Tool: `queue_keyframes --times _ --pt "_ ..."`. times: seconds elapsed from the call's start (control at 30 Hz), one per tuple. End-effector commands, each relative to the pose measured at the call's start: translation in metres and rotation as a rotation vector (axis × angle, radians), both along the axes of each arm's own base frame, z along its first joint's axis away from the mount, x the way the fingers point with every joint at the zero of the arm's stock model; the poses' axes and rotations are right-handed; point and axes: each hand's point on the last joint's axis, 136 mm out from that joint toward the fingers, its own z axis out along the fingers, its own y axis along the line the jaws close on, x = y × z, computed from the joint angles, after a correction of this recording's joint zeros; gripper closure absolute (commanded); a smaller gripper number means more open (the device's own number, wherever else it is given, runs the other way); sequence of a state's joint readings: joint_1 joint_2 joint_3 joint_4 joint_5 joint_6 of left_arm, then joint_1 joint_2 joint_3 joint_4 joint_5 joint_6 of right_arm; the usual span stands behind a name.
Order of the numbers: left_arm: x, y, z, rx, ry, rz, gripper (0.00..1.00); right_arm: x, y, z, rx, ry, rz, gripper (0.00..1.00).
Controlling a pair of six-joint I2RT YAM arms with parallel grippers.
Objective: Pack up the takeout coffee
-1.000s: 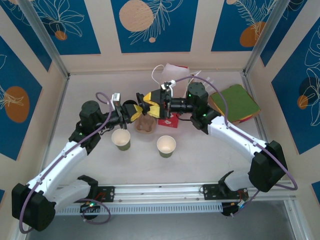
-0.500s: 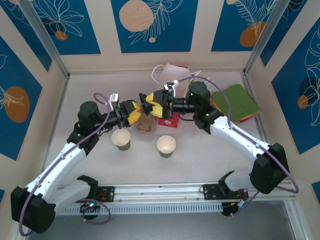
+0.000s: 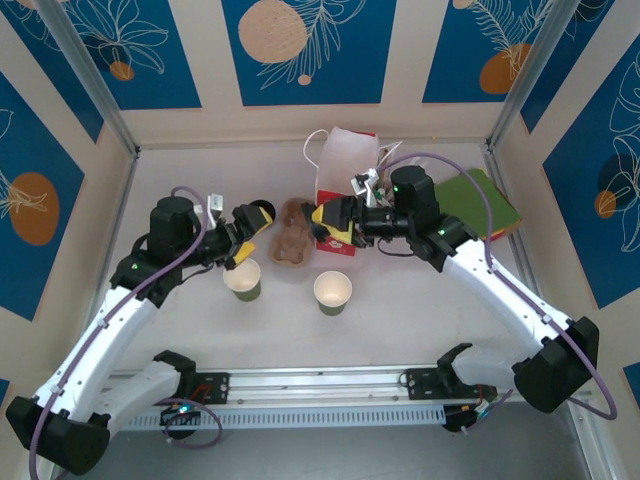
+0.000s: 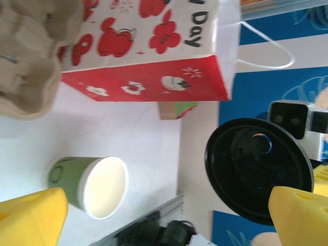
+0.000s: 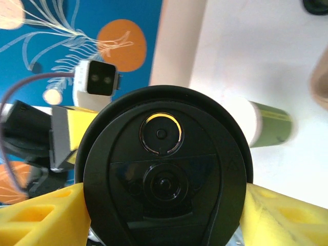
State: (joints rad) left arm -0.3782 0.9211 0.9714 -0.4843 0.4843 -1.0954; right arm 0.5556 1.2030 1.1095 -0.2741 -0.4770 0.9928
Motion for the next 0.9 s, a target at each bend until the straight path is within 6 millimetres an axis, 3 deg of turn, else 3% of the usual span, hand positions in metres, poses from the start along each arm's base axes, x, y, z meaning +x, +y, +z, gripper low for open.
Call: queue_keyframes --times 0.0,0.33,0.6,0.87 --pt "-0.008 0.018 -0.009 0.183 0.000 0.018 0.00 -0.010 -0.019 -0.019 -0.147 -0.068 -0.006 0.29" --pt "-0.018 0.017 -0.026 0.508 -0.024 -0.021 0.00 -0.032 -0.040 -0.076 -0.488 -0.202 0.034 0.31" --pt "-0.020 0.015 -0.030 0.580 -0.033 -0.028 0.00 -0.044 -0.042 -0.112 -0.733 -0.316 0.098 0.31" --pt "-0.022 0.017 -0.030 0.607 -0.032 -0.026 0.00 -0.042 -0.035 -0.130 -0.893 -0.414 0.136 0.31"
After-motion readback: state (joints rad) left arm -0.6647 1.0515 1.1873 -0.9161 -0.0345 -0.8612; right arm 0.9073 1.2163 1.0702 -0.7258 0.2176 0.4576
